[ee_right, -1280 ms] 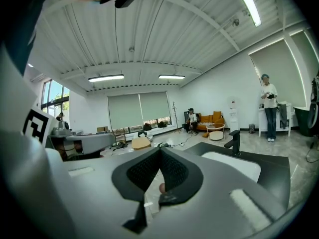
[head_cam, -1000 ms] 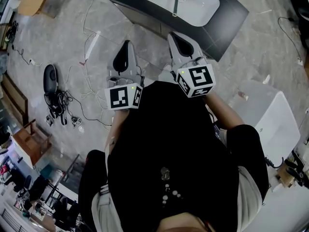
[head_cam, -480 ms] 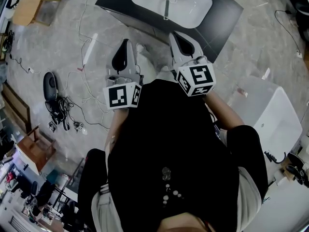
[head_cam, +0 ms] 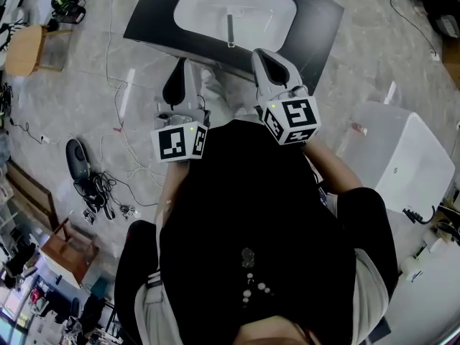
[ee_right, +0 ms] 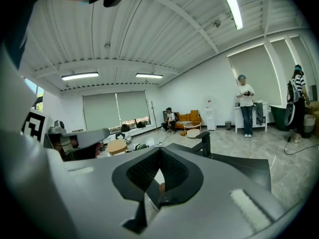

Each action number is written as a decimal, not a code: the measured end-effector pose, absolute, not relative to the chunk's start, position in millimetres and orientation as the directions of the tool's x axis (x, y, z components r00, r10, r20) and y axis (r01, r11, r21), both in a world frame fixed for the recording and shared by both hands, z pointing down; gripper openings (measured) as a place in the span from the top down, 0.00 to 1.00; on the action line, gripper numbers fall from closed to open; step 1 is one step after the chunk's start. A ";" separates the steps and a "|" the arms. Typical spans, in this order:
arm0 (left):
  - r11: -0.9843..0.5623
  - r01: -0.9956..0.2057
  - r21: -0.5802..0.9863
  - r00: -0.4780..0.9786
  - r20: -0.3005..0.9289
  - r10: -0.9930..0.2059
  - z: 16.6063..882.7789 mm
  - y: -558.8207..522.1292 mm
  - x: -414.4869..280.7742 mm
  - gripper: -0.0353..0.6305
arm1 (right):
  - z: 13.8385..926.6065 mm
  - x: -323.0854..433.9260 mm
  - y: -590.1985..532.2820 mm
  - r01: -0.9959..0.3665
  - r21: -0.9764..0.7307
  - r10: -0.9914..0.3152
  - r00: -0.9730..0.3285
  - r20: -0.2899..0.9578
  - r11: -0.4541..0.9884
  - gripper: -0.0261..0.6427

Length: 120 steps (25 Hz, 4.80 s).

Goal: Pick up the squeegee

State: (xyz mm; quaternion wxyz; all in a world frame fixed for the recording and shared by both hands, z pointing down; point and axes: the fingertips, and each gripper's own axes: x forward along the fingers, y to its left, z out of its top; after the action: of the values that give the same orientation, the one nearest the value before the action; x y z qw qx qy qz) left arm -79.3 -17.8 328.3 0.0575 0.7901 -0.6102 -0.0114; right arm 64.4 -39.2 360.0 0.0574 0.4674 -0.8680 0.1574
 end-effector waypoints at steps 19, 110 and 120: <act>-0.459 -0.875 0.151 0.479 0.142 -0.866 358.8 -188.3 -92.8 0.94 | 395.9 37.8 -172.6 -0.920 -0.218 -0.833 -0.387 0.395 0.324 0.96; -0.573 -0.792 0.209 0.609 0.204 -0.767 415.5 -266.4 -107.2 0.94 | 670.9 21.5 -200.7 -0.972 -0.231 -0.428 -0.226 0.875 0.043 0.81; -0.634 -0.750 0.189 0.660 0.160 -0.734 398.6 -251.5 -98.0 0.94 | 606.3 22.0 -195.6 -0.970 -0.241 -0.559 -0.208 0.803 0.015 0.82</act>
State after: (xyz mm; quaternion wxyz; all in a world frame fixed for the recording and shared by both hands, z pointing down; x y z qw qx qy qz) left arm -98.0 -251.5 398.6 0.1198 0.9032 -0.4109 0.0339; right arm 22.0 -195.6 606.3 0.2556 0.5750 -0.6649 0.4025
